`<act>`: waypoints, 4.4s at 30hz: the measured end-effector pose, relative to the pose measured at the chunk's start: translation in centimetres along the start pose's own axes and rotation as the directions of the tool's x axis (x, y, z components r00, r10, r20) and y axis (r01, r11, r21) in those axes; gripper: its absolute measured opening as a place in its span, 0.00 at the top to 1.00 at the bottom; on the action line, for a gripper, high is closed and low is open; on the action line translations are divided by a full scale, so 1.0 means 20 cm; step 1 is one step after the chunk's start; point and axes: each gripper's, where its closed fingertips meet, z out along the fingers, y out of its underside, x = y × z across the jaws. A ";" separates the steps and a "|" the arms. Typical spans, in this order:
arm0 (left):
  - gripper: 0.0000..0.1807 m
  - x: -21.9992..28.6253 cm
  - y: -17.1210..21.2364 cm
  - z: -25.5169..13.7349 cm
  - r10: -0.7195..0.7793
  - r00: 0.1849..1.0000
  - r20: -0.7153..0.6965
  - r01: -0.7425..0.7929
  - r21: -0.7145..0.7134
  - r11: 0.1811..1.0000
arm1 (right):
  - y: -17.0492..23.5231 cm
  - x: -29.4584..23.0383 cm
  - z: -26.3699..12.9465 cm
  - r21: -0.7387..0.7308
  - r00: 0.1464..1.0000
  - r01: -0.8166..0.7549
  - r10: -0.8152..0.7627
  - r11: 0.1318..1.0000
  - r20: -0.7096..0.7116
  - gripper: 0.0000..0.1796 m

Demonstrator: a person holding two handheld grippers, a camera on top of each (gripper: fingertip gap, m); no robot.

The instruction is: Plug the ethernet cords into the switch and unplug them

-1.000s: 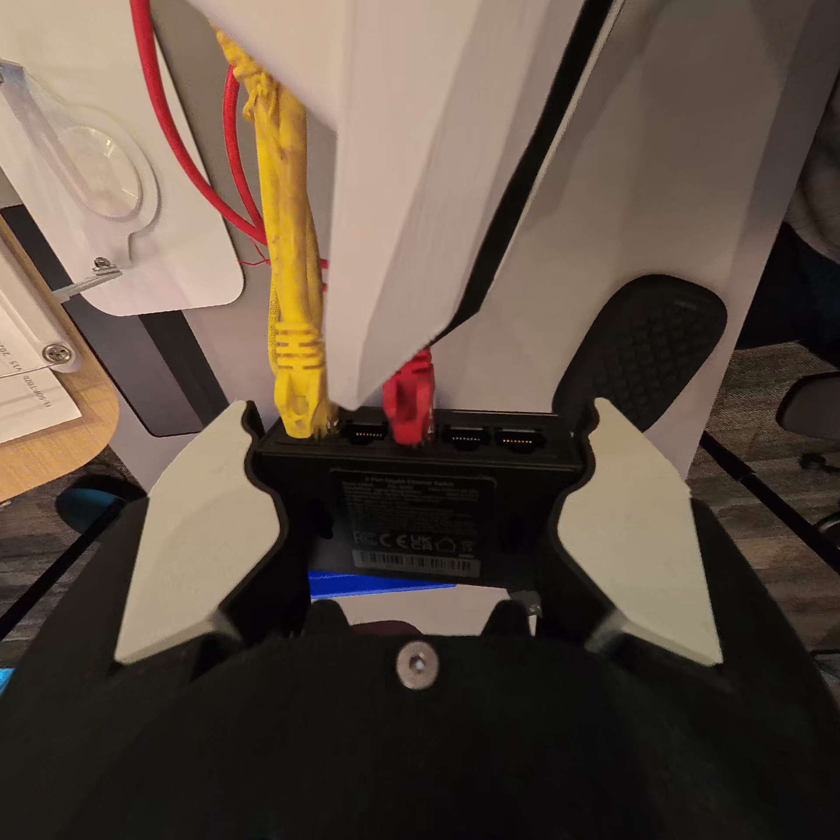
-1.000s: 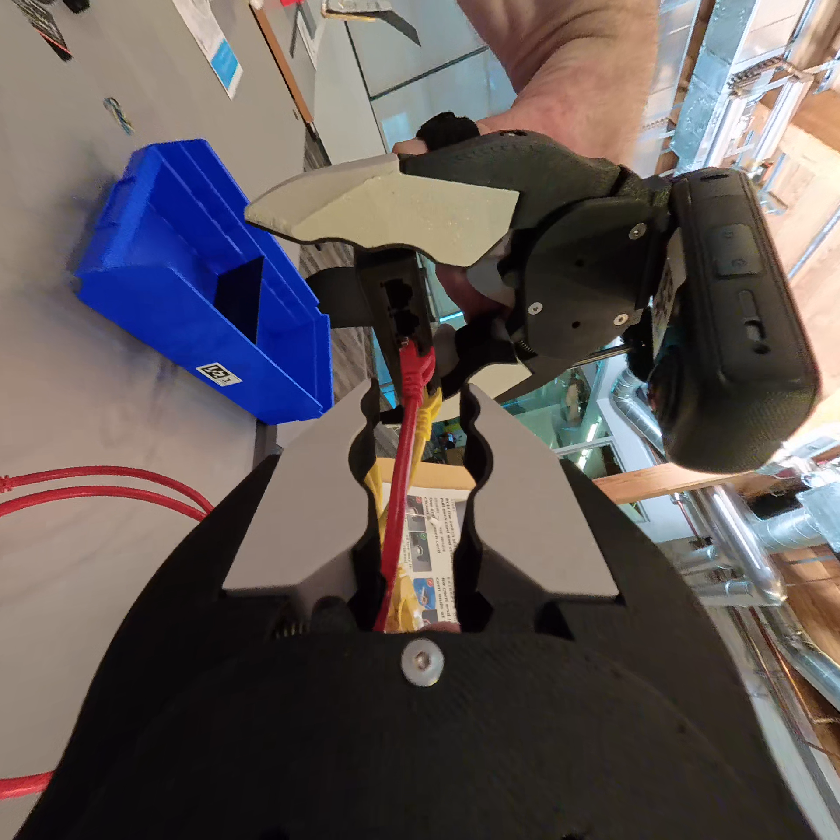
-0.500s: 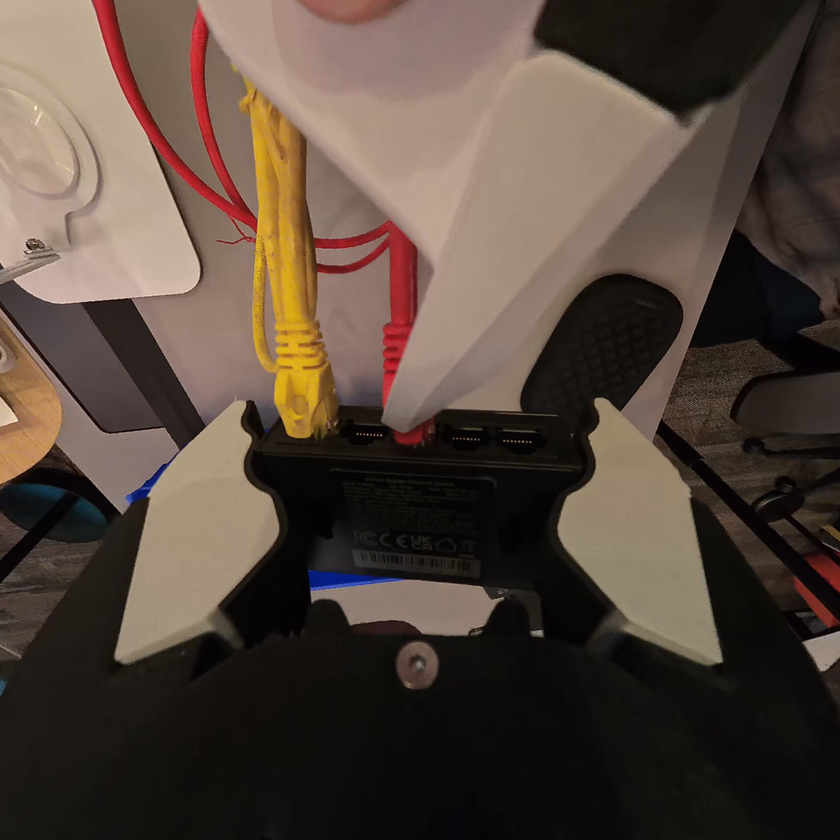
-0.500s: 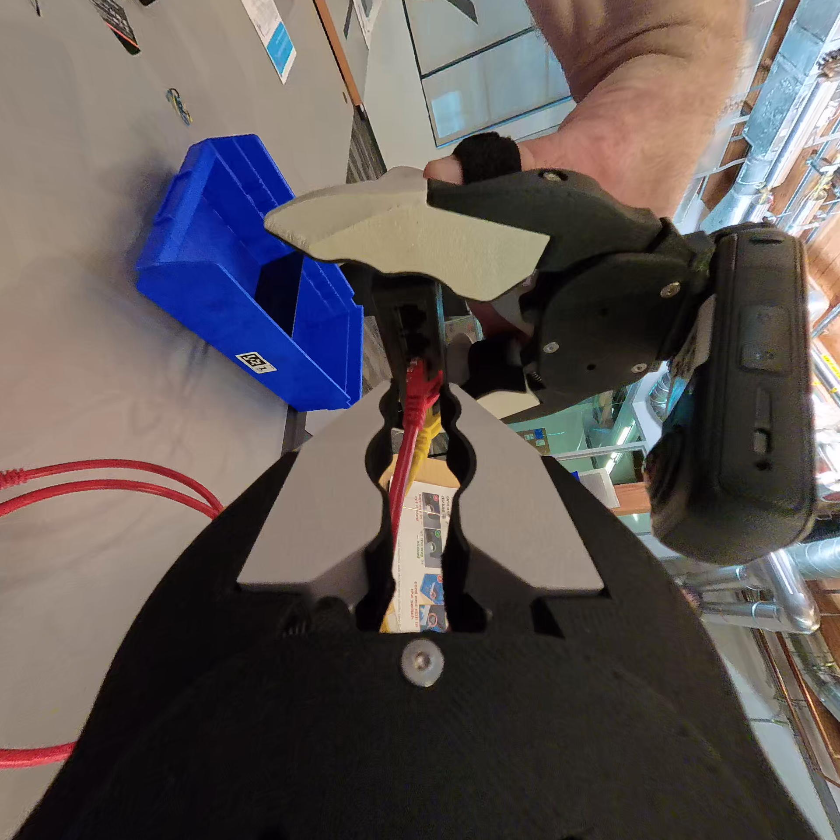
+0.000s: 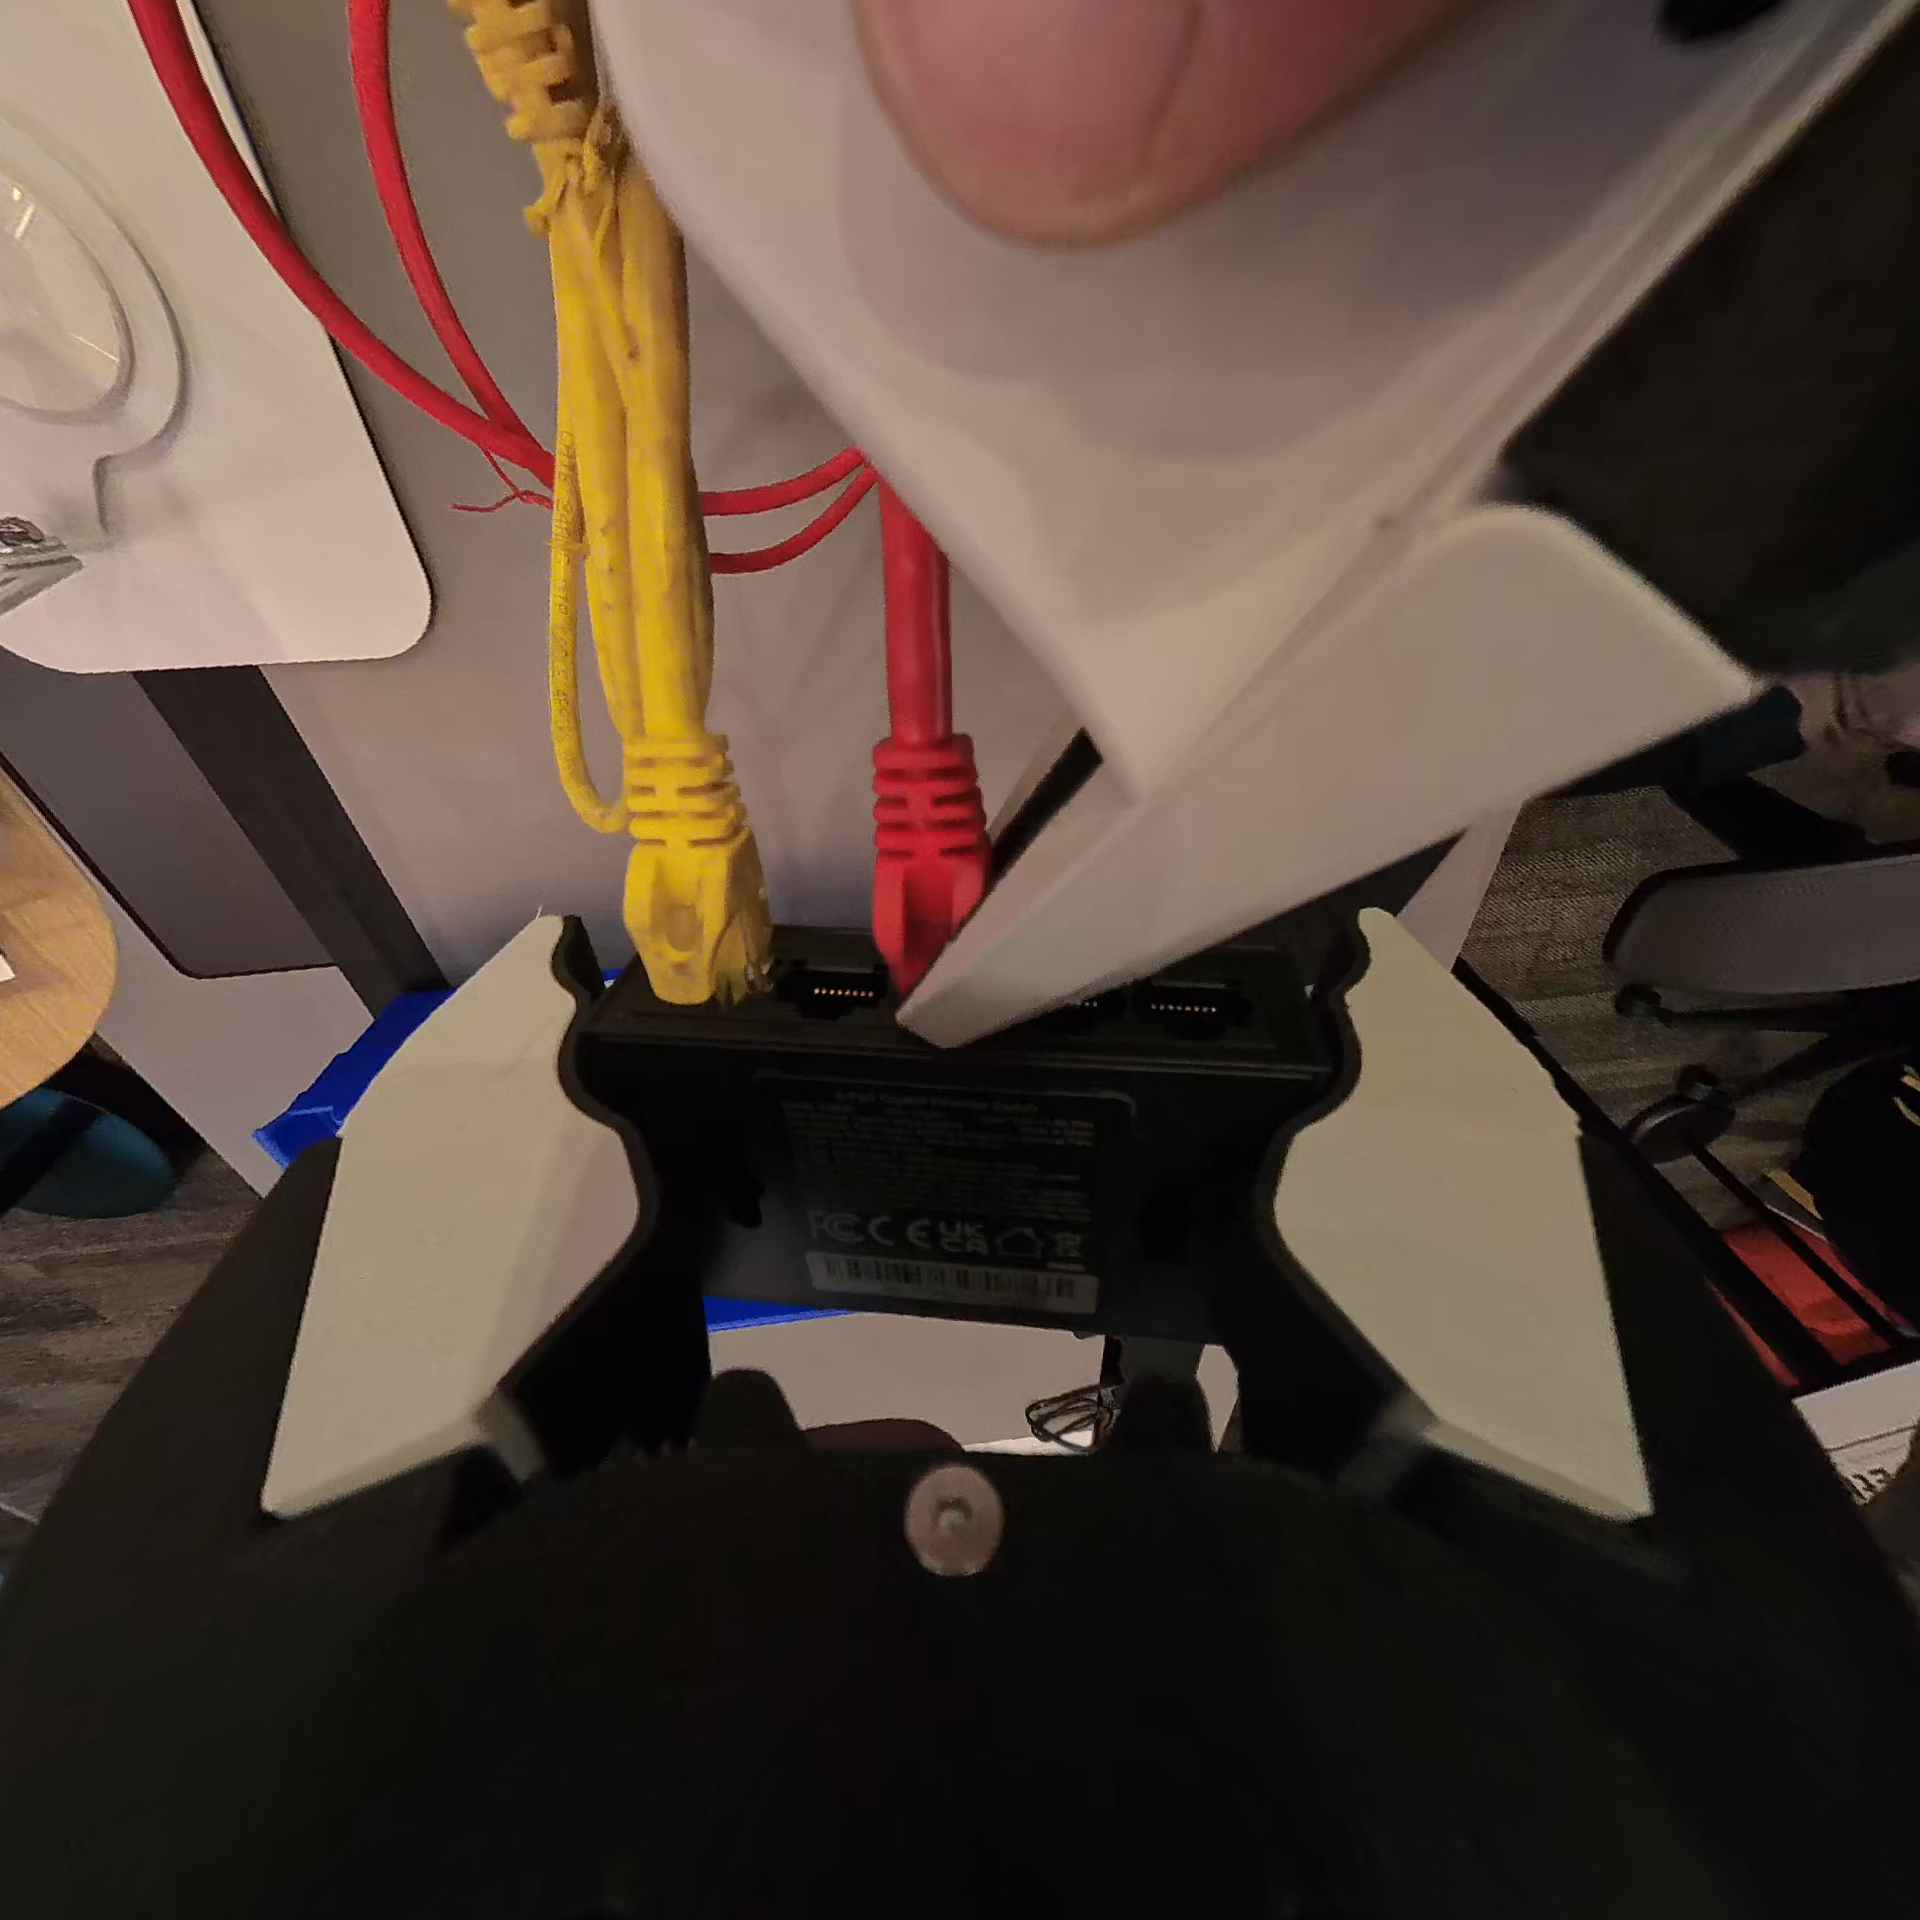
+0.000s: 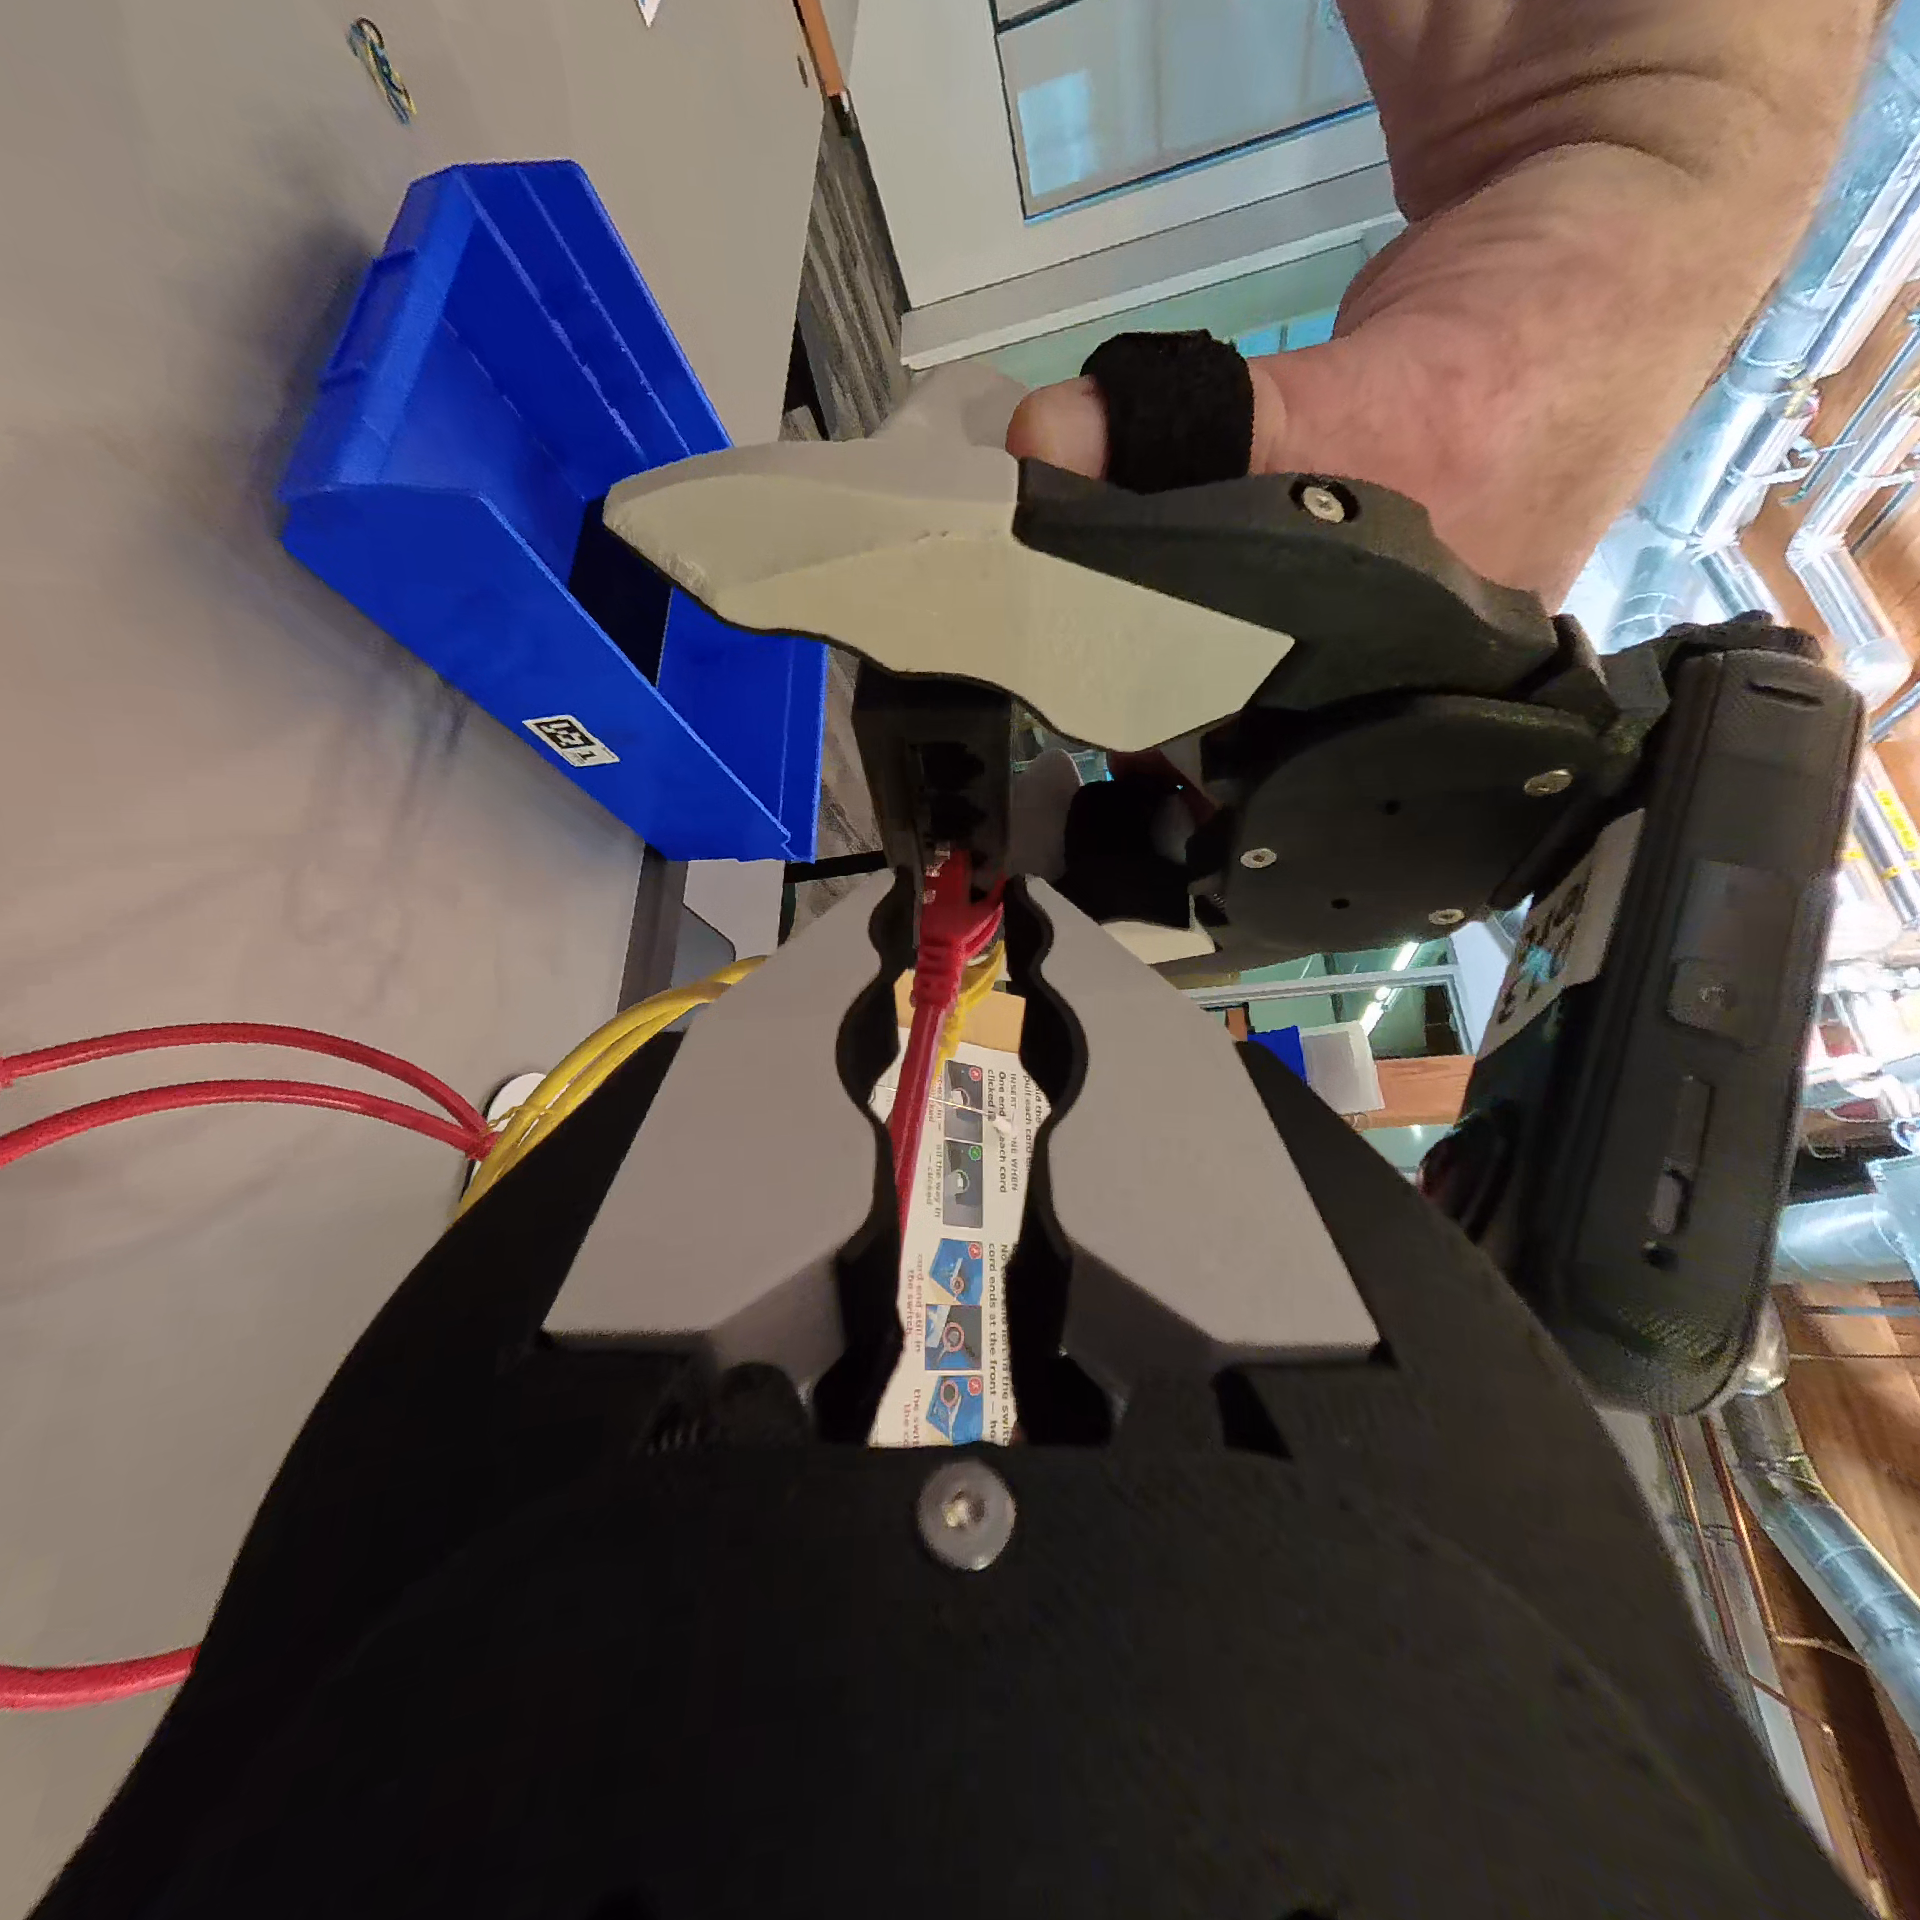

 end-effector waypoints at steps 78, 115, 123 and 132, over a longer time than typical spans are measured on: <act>0.30 -0.01 -0.06 0.02 -0.014 0.998 -0.065 0.012 -0.040 0.999 | 0.06 -0.03 -0.05 0.025 0.987 -0.101 0.097 0.995 0.132 0.92; 0.30 -0.06 0.05 0.12 -0.071 0.996 -0.061 0.075 0.056 0.996 | 0.17 0.00 -0.13 -0.107 0.988 -0.062 0.076 0.992 0.134 0.95; 0.30 -0.15 -0.04 0.18 -0.067 0.997 0.030 0.058 0.236 0.970 | 0.19 0.07 -0.22 -0.055 0.986 -0.120 0.125 0.991 0.107 0.95; 0.30 -0.20 -0.15 0.37 -0.017 1.000 -0.001 0.016 0.303 0.953 | 0.25 0.07 -0.30 -0.021 0.973 -0.167 0.168 0.986 0.156 0.94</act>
